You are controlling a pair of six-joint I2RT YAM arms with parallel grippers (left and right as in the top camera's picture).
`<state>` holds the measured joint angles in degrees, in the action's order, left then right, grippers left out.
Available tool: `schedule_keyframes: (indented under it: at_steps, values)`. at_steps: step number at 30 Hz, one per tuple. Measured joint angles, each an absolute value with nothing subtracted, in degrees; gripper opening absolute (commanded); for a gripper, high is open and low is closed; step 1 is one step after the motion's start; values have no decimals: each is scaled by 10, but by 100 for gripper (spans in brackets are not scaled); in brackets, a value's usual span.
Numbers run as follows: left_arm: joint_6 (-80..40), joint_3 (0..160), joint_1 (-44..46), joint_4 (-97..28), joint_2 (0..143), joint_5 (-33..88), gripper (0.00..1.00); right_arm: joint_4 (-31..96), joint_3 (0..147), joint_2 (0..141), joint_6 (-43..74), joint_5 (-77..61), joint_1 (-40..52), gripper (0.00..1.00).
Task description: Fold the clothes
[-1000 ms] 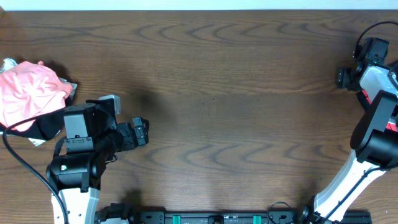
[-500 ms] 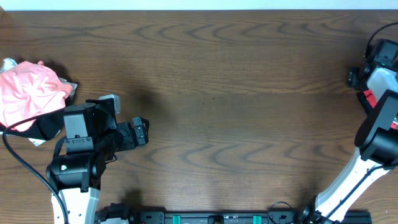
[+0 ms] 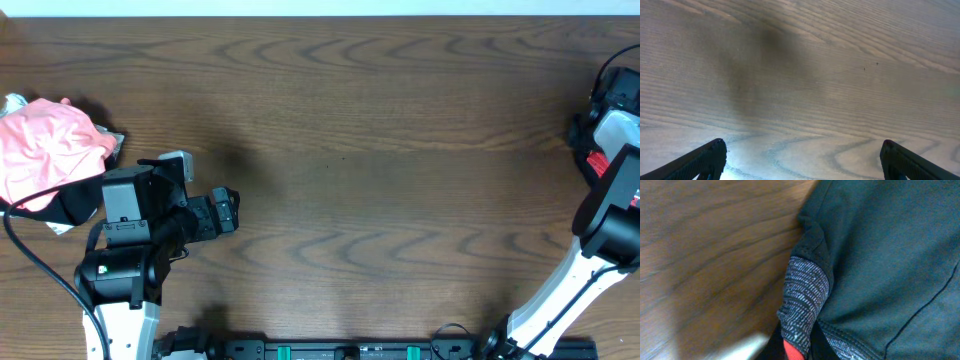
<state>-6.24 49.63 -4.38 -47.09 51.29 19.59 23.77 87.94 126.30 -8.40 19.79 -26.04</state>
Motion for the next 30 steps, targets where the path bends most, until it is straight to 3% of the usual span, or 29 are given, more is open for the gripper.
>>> schedule_keyframes:
  at_steps: [15, 19, 23, 28, 30]
  values:
    - [-62, 496, -44, -461, 513, 196, 98, 272, 869, 943, -62, 194, -266, 7]
    - [-62, 496, -44, -461, 513, 196, 98, 284, 870, 918, -62, 202, -280, 8]
    - [-62, 496, -44, -461, 513, 196, 98, 299, 869, 921, -59, 205, -291, 20]
    - [-62, 496, -44, -461, 513, 196, 98, 296, 869, 922, -60, 210, -294, 21]
    - [-62, 496, -44, -461, 513, 196, 98, 295, 869, 922, -59, 211, -294, 15]
